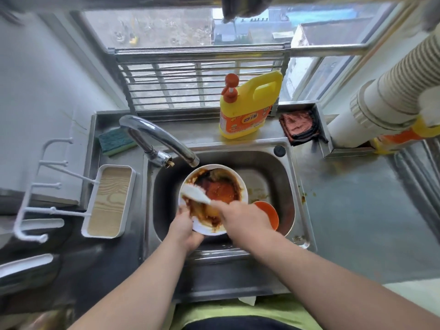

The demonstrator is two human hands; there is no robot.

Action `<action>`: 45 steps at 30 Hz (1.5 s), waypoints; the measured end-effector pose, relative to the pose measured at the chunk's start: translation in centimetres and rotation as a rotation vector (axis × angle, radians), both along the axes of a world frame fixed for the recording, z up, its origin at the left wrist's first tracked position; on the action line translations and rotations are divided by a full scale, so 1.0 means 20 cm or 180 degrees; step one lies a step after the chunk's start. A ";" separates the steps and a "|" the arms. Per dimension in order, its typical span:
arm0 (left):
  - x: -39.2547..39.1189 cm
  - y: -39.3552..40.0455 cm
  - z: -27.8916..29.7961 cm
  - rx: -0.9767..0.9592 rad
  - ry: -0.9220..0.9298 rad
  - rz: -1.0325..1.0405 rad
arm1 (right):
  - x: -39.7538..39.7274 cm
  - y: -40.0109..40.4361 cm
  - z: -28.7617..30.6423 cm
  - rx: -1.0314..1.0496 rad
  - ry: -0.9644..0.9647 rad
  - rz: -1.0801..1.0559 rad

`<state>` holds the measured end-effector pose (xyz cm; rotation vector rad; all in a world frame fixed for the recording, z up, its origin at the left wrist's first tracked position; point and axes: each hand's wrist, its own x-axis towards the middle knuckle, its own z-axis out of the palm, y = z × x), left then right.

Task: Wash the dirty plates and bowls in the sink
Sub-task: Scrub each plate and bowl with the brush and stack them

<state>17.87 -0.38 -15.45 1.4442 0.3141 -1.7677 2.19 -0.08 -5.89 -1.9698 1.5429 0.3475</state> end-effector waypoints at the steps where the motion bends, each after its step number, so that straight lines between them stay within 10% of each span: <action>1: -0.01 0.01 0.00 0.0051 -0.0033 0.0018 | -0.01 -0.04 -0.01 -0.0093 0.0089 -0.0072; 45: 0.04 -0.08 0.15 -0.0113 -0.2765 -0.1636 | 0.05 0.10 -0.11 0.0973 -0.1882 -0.2283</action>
